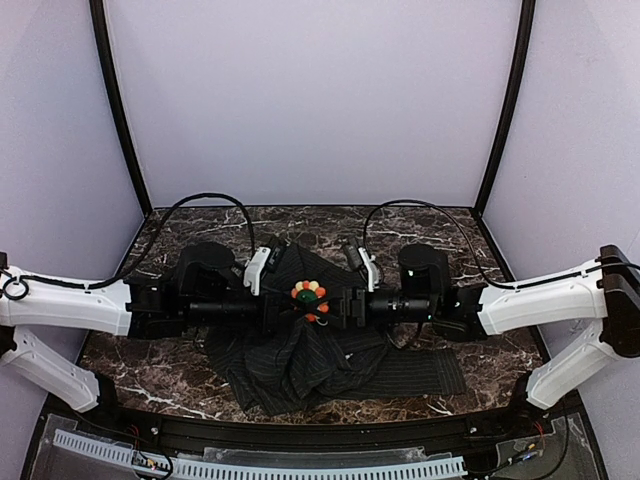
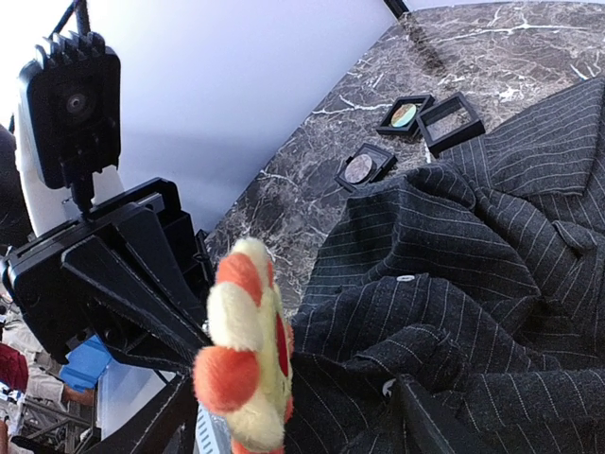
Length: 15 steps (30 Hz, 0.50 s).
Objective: Remove the brooch from the garment
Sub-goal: Pass from the left arm to the right
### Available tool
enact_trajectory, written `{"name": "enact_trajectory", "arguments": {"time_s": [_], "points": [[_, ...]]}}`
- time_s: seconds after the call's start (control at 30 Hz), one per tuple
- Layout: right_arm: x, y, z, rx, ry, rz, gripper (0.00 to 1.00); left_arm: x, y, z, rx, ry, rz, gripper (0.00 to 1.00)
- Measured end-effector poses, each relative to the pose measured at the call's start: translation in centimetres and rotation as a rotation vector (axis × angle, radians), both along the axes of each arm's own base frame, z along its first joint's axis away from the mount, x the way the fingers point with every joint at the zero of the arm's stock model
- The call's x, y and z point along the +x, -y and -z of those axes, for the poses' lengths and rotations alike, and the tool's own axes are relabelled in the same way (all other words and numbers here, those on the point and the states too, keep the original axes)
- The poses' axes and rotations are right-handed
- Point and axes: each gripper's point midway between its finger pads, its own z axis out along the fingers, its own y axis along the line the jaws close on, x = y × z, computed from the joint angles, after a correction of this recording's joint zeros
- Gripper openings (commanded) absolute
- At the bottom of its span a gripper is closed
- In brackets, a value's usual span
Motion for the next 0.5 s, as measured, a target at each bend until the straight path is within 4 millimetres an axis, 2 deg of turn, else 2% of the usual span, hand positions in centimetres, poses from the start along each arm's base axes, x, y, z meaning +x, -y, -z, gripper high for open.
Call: {"name": "enact_trajectory", "arguments": {"time_s": [0.23, 0.37, 0.5], "points": [[-0.2, 0.01, -0.87, 0.03, 0.013, -0.017, 0.55, -0.54, 0.09, -0.6, -0.022, -0.007, 0.026, 0.01], [-0.21, 0.0, -0.9, 0.03, 0.018, -0.018, 0.44, -0.8, 0.2, -0.62, -0.025, -0.012, 0.041, 0.01], [-0.21, -0.02, -0.97, 0.032, 0.023, -0.02, 0.39, -0.95, 0.25, -0.63, -0.028, -0.018, 0.049, 0.01]]}}
